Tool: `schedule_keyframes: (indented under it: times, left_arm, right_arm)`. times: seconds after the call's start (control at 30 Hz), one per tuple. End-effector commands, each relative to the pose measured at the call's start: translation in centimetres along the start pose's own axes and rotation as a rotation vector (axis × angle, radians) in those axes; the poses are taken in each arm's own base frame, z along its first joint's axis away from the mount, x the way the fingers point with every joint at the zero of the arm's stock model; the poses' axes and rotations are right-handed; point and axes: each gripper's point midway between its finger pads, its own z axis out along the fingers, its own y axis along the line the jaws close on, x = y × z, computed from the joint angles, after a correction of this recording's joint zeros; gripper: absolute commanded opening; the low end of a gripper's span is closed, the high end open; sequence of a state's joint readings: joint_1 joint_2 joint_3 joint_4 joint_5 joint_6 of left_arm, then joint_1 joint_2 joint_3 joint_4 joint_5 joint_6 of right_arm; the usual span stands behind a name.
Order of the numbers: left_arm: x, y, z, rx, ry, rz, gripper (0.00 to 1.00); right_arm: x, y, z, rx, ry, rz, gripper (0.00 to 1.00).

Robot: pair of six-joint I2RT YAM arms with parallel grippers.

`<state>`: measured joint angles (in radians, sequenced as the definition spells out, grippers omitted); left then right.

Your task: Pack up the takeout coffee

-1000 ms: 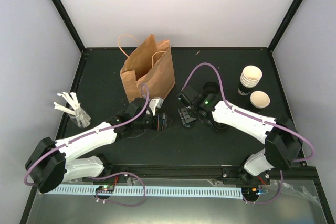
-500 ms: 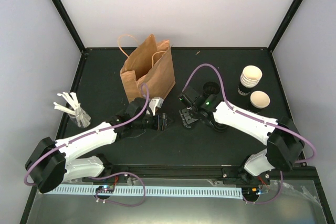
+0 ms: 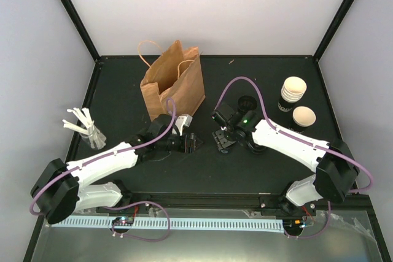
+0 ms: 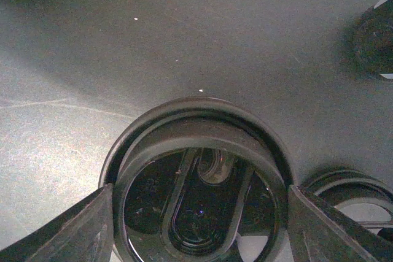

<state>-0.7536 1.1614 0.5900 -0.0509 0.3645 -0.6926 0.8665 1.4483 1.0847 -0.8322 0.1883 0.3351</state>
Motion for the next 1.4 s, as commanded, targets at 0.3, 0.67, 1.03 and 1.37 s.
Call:
schedule_keyframes:
  times: [0.3, 0.67, 1.03, 1.37]
  left_arm:
    - [-0.8, -0.9, 0.1, 0.035, -0.011, 0.02, 0.61]
    - [-0.8, -0.8, -0.3, 0.029, -0.025, 0.037, 0.61]
    - [-0.7, -0.5, -0.4, 0.017, -0.03, 0.041, 0.61]
    - [-0.7, -0.3, -0.6, 0.007, -0.038, 0.041, 0.61]
  right_arm:
    - [1.9, 0.5, 0.3, -0.035, 0.066, -0.055, 0.59]
    - [3.2, 0.1, 1.4, -0.007, 0.123, -0.059, 0.59]
    - [5.4, -0.3, 2.9, 0.029, 0.202, -0.056, 0.58]
    - [6.8, -0.5, 4.2, 0.079, 0.268, -0.07, 0.59]
